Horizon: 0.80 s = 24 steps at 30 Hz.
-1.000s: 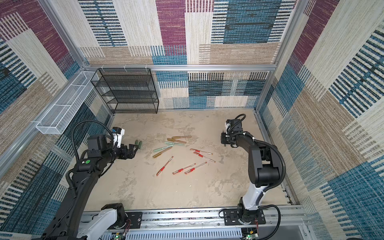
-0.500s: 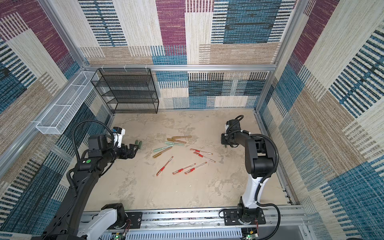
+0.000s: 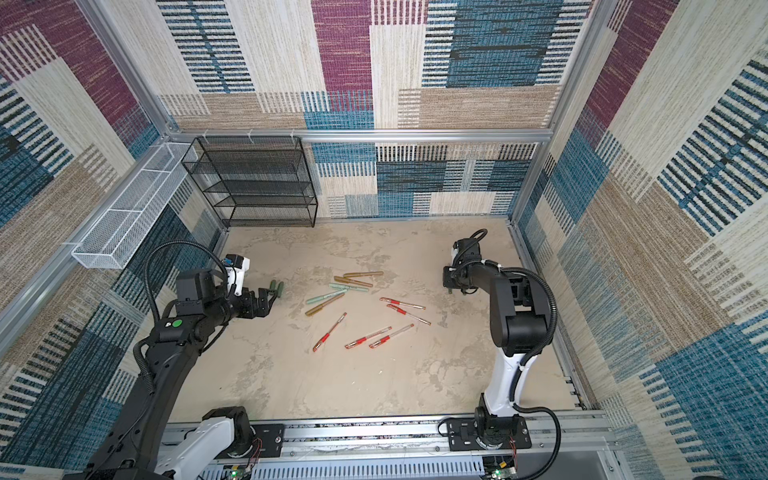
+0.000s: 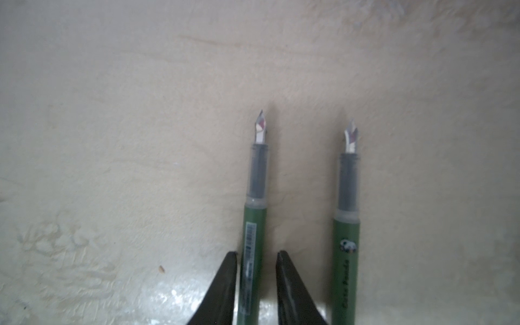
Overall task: Open the pen caps
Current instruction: 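Lower the uncapped pen beside the first pen and open the right gripper, then move the right gripper to the tan capped pen and grasp it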
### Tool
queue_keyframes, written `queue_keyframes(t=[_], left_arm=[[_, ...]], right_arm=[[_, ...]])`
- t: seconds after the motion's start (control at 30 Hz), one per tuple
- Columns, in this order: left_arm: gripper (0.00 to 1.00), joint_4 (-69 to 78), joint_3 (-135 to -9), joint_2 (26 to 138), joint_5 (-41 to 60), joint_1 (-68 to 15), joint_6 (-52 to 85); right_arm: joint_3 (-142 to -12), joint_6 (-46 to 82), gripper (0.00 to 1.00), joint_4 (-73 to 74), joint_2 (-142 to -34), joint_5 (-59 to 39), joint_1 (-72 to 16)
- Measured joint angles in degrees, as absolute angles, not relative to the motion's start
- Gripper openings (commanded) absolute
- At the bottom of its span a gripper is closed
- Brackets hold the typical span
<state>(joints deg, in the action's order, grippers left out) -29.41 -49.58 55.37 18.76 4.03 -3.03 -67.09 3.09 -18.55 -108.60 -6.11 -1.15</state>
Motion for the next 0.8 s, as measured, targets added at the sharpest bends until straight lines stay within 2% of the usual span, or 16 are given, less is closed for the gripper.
queue_keyframes(t=[0.17,0.37,0.47,0.67,0.73,0.8], left_arm=[[0.96,-29.4,-49.5,55.1,18.8,4.3,-3.0],[0.96,-29.3,-49.5,55.1,18.8,4.4,-3.0],[0.96,-29.2,-49.3,55.0,18.8,4.4,-3.0],[0.96,-29.2,-49.3,54.4,18.8,4.3,-3.0],[0.96,-29.2,-49.3,54.3,18.8,4.3,-3.1],[0.96,-29.2,-49.3,54.3,18.5,4.3,-3.1]], right_arm=[[-67.7,3.2,0.44,-20.0,-104.2,-8.0,-2.3],[-71.2,2.1,0.5,-21.7,-103.5,-9.0,-6.9],[-74.8,0.1,0.56,-22.2,-105.9,-10.2,-10.0],[-81.3,-4.9,0.59,-22.4,-113.0,-12.1,-16.4],[-82.0,-6.6,0.66,-21.7,-114.1,-13.1,-18.2],[-82.1,-9.6,0.68,-21.2,-114.4,-14.6,-20.4]])
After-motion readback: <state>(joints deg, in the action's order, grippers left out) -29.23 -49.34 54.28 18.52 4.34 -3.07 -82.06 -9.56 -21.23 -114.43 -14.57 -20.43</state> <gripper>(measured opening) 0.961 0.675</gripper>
